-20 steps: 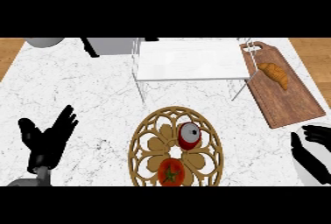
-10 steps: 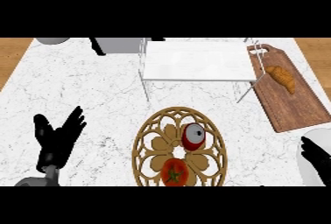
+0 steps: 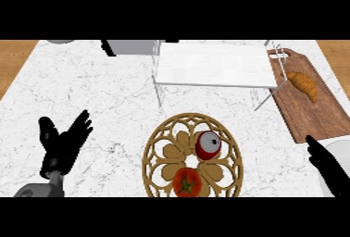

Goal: Pick the can from the placemat and place it in the tiered shelf

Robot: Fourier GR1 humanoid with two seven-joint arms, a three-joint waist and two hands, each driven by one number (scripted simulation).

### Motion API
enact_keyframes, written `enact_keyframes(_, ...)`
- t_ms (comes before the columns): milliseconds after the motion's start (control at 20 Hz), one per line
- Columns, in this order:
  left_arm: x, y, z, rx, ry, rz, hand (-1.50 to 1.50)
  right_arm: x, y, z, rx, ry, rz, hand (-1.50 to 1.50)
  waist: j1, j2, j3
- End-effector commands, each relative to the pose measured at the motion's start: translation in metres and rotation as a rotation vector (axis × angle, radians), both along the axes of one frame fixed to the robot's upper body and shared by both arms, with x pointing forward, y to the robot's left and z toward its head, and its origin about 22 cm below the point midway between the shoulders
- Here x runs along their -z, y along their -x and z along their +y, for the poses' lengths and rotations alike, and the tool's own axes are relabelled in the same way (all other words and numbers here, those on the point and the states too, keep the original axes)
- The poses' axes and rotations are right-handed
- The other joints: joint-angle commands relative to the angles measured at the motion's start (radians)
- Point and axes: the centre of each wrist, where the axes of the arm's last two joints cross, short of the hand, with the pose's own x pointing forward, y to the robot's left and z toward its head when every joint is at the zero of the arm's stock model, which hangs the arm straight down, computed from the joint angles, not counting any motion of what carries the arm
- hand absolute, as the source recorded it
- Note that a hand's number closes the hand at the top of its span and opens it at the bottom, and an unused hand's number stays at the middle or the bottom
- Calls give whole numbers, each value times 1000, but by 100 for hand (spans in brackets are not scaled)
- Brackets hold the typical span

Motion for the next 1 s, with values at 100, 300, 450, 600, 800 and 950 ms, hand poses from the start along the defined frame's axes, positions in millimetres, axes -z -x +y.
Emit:
enact_keyframes(100,4,-1,3,5,-6,5,0,-22,-26,32,113,101,55,-150,12,1,-2)
enact_keyframes(300,-2,-5,9,0,-8,31,0,-6,-54,50,150,198,125,-150,12,-1,0)
enact_keyframes(450,2,-2,-11,24,4,6,0,-12,-71,66,163,205,181,-150,13,-2,0)
enact_keyframes(600,-2,2,5,34,-2,20,0,0,-89,83,139,203,247,-150,15,-2,2)
enact_keyframes(800,-1,-7,-1,10,15,29,0,11,-108,102,98,277,293,-150,3,-1,2)
enact_keyframes(950,0,-3,8,-9,-7,9,0,10,-96,119,83,282,332,-150,-7,-8,1)
